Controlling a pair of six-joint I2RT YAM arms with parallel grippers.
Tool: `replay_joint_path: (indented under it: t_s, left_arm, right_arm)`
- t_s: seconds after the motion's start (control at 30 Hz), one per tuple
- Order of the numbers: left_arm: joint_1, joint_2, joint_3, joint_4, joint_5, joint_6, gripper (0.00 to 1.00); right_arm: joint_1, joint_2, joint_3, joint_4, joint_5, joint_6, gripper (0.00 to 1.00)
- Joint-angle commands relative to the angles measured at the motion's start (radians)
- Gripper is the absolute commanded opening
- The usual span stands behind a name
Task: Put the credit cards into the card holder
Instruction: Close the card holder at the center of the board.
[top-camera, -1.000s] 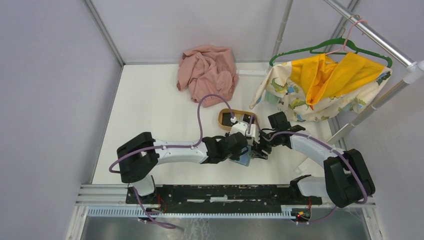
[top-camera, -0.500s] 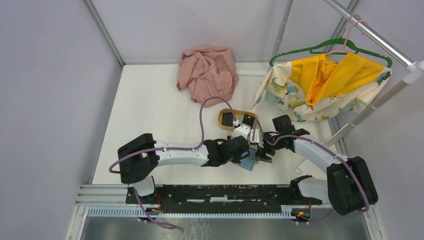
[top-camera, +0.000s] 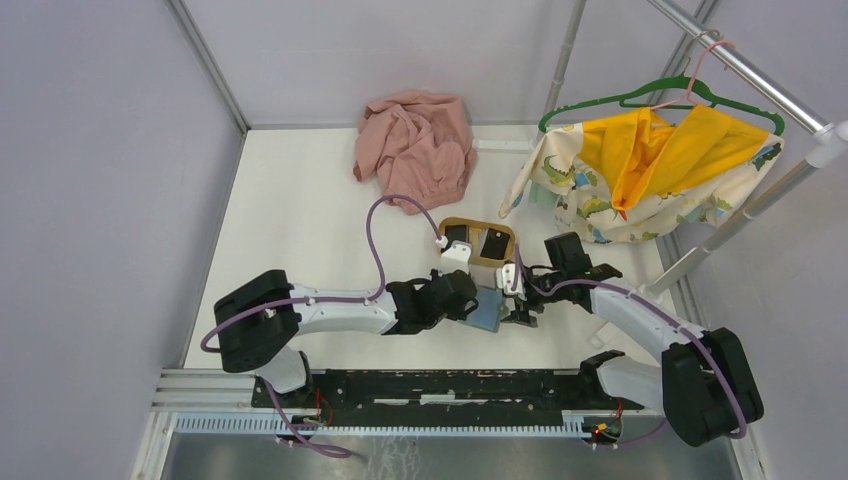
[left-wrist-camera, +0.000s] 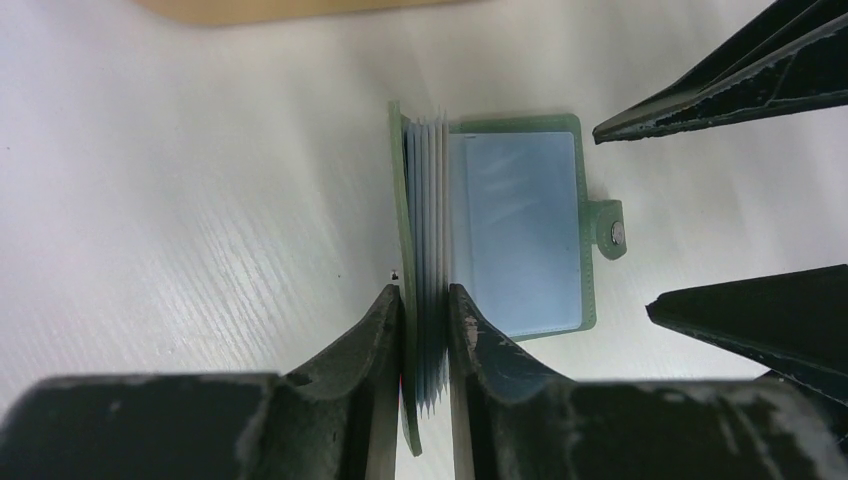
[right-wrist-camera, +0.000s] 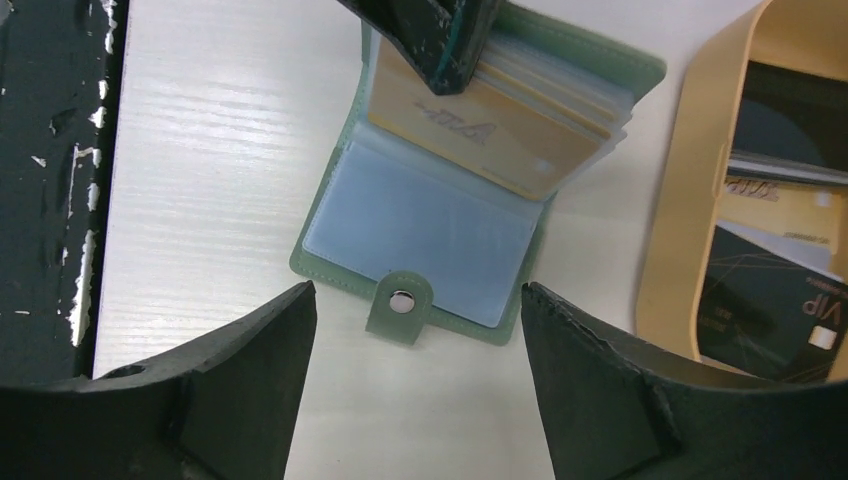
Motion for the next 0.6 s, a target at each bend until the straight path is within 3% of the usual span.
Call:
replay_joint_path:
  t_s: [0.0,0.1,0.23,0.4,0.57]
  left_arm:
    - [0.006,-0.040,-0.013,-0.016,-0.062,-0.047,0.02]
    - [0.006,-0.043,-0.015,-0.021,-0.067,-0.051,0.02]
    - [0.006,-0.046,-0.019,-0.026,-0.076,-0.056,0.02]
    - [0.005,-0.040,-0.016,-0.033,-0.077,-0.059,0.02]
    - [0.005,-0.048,-0.018,-0.033,-0.067,-0.057,0.02]
  right_arm:
    - [0.028,0.040,-0.024,0.111,0.038,0.064,0.79]
    - [0.067,0.073,-0.024,0.133,0.079,0.076,0.77]
    - [0.082,0.080,-0.023,0.174,0.152,0.115,0.67]
    - [0.082,0.079,-0.022,0.204,0.177,0.146,0.33]
    - [0.082,0.074,-0.008,0.215,0.148,0.185,0.15]
